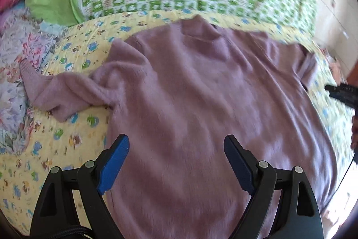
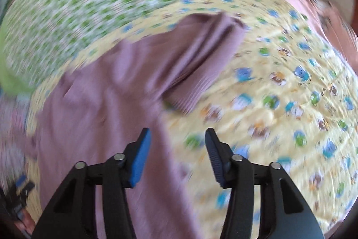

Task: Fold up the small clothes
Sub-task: 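Grasp the lavender sweater's sleeve cuff with the right tool, then fold the held sleeve across the sweater body with the right tool, release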

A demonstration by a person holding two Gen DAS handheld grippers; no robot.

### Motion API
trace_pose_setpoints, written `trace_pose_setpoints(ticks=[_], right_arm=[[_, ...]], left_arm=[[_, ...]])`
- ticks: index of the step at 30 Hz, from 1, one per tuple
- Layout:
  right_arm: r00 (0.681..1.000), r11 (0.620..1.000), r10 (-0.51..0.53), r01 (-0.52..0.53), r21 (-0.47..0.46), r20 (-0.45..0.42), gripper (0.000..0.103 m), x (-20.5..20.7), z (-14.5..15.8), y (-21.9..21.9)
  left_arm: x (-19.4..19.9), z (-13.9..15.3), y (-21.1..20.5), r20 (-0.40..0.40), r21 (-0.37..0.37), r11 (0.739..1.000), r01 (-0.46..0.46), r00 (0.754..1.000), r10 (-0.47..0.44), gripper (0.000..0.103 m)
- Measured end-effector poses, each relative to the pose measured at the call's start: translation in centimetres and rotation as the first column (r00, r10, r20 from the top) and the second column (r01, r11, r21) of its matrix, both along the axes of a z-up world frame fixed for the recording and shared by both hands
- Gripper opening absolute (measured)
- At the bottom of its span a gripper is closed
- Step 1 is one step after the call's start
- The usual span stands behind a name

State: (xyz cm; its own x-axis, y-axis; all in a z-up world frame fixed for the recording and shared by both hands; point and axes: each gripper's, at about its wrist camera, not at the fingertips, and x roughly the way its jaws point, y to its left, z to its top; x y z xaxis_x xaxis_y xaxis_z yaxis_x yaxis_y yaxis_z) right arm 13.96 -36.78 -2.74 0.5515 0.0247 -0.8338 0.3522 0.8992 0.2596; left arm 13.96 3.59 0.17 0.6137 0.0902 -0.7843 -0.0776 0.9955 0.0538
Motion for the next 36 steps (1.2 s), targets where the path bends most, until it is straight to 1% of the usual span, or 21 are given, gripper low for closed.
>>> trace_pose_setpoints(ticks=[3,4,8,9,10,11,13,16,19,21,23,24,25,27,29,30,31,32,33,34,36], right_arm=[[0.996,0.996,-0.084,0.085,0.020,-0.022,0.048,3.1,-1.5,-2.7],[0.995,0.995,-0.097,0.097,0.034,-0.020,0.047,3.8,-1.7,-3.4],[0.994,0.986,-0.109,0.111,0.125,-0.026,0.045,6.5,-3.5,-5.0],[0.994,0.987,-0.101,0.104,0.125,-0.032,0.036,7.1,-3.9,-5.0],[0.995,0.987,-0.089,0.093,0.129,-0.035,0.016,7.6,-4.2,-5.2],[0.996,0.986,-0.079,0.084,0.141,-0.041,0.009,8.1,-4.6,-5.6],[0.996,0.985,-0.087,0.091,0.145,-0.031,0.008,7.9,-4.2,-6.2],[0.987,0.986,-0.155,0.152,0.069,0.045,0.008,6.5,-1.0,-8.1],[0.955,0.967,-0.255,0.248,0.063,0.152,0.008,4.2,4.8,-11.2],[0.956,0.975,-0.216,0.201,0.097,0.196,0.008,4.3,8.4,-11.2],[0.965,0.989,-0.119,0.096,0.109,0.234,0.008,5.0,11.6,-8.8],[0.968,0.994,-0.024,-0.005,0.113,0.248,0.008,5.8,13.2,-6.0],[0.966,0.990,0.040,-0.073,0.120,0.257,0.008,6.5,14.0,-3.7],[0.942,0.961,0.186,-0.234,0.150,0.278,0.008,8.1,14.9,2.1],[0.897,0.891,0.336,-0.402,0.213,0.287,0.008,9.8,14.6,9.3],[0.877,0.855,0.383,-0.455,0.247,0.291,0.012,10.5,14.2,11.9],[0.848,0.807,0.436,-0.516,0.285,0.301,0.015,11.1,13.7,14.9],[0.828,0.780,0.476,-0.553,0.294,0.296,0.017,11.4,13.0,17.5],[0.820,0.773,0.498,-0.567,0.284,0.282,0.021,11.6,12.6,18.9],[0.815,0.774,0.516,-0.576,0.265,0.264,0.026,11.8,12.1,20.1],[0.817,0.780,0.513,-0.572,0.256,0.263,0.034,12.0,11.3,20.3]], left_arm=[[3.5,-0.5,0.7,-0.022,-0.028,0.999,-0.037,0.999,0.037,0.087],[4.6,-0.7,0.8,-0.028,-0.041,0.998,-0.040,0.999,0.039,0.087],[8.4,-2.0,0.8,-0.064,-0.027,0.998,-0.051,0.997,0.050,0.087],[9.4,-2.4,0.7,-0.075,-0.038,0.998,-0.055,0.996,0.052,0.087],[10.1,-2.8,0.7,-0.081,-0.034,0.998,-0.057,0.995,0.054,0.087],[10.9,-3.2,0.6,-0.089,-0.030,0.998,-0.057,0.995,0.054,0.087],[12.2,-3.9,0.8,-0.104,-0.027,0.998,-0.061,0.993,0.058,0.087],[13.4,-5.0,1.2,-0.132,-0.037,0.997,-0.068,0.989,0.063,0.087],[13.5,-5.5,1.4,-0.148,-0.042,0.997,-0.062,0.988,0.055,0.087],[13.1,-5.3,1.6,-0.144,-0.050,0.997,-0.055,0.988,0.047,0.087],[12.3,-4.9,1.6,-0.143,-0.081,0.996,-0.047,0.989,0.035,0.087],[12.0,-4.8,1.6,-0.144,-0.090,0.995,-0.044,0.989,0.031,0.087],[11.5,-4.5,1.6,-0.139,-0.102,0.994,-0.040,0.990,0.026,0.087],[10.4,-3.9,1.4,-0.128,-0.126,0.992,-0.033,0.992,0.016,0.087],[9.5,-3.4,1.3,-0.122,-0.145,0.989,-0.023,0.993,0.005,0.087],[8.9,-3.1,1.2,-0.116,-0.153,0.988,-0.014,0.993,-0.003,0.087],[8.5,-2.8,1.1,-0.111,-0.157,0.988,-0.008,0.994,-0.010,0.087],[8.1,-2.5,1.1,-0.106,-0.159,0.987,0.000,0.994,-0.017,0.087],[7.8,-2.4,1.0,-0.105,-0.158,0.987,0.004,0.994,-0.021,0.087],[7.5,-2.2,1.0,-0.101,-0.157,0.988,0.009,0.995,-0.025,0.087],[7.2,-2.1,1.3,-0.094,-0.151,0.989,0.013,0.995,-0.027,0.088]])
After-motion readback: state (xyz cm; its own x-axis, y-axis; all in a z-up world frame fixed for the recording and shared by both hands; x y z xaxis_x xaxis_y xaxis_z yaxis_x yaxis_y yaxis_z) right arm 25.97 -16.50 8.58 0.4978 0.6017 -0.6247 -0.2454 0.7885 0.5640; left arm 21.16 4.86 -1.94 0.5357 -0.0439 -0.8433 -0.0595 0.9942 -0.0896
